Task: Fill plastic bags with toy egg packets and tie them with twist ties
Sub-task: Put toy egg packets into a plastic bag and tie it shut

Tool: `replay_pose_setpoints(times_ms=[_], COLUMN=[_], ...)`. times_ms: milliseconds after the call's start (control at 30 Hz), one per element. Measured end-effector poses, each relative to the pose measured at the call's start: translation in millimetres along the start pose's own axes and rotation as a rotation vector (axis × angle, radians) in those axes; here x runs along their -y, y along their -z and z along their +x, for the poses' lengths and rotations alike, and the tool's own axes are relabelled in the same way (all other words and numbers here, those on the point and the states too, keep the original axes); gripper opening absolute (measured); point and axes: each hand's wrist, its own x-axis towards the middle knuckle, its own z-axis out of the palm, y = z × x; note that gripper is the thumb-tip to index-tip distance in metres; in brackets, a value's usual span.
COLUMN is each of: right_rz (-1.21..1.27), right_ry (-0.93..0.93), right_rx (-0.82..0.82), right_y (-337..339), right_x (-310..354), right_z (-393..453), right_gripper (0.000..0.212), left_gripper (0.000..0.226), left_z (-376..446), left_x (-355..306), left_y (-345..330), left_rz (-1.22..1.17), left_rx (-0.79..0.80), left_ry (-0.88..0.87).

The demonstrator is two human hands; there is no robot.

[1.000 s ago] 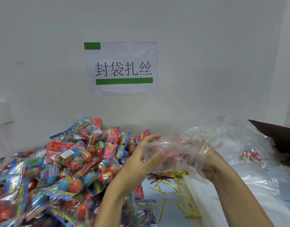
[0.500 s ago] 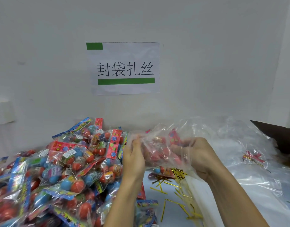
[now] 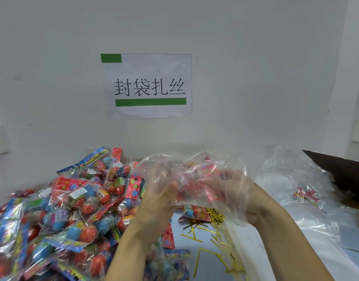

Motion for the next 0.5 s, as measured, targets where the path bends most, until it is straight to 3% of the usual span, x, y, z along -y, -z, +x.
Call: replay_pose_setpoints(times_ms=[67,233,333,400,500], right_rz=[-0.023,0.097,0.021,-0.087,-0.031], right_ry=[-0.014,-0.048,-0.045,-0.018,-0.022], right_rx=[0.037,0.170,0.158,0.142,0.165], right_y=[-1.8,-2.8,1.3,3.0,2.5], right_x=[-1.2,4.8,-1.3,-2.8,-0.8], right_z=[-0.7,-5.7,-3.4,-1.8,-0.5], right_gripper=[0.016,0.022,0.048,0.047,0.033], left_gripper=[0.058,0.057,0.046,0.041,0.040], left_z=[1.3,1.0,1.7,2.3,2.9], left_x=[-2.4,-2.4,-4.7,-6.6,-8.4], left_y=[-4.3,-1.0,-3.5,-3.8,-6.4], left_rz=[0.043,-0.008,0.128,0.173,0.238], left_rx=[-0.016,-0.042,-0.012,-0.004,-0.002], left_ry=[0.001,0.024,0.019,0.028,0.016])
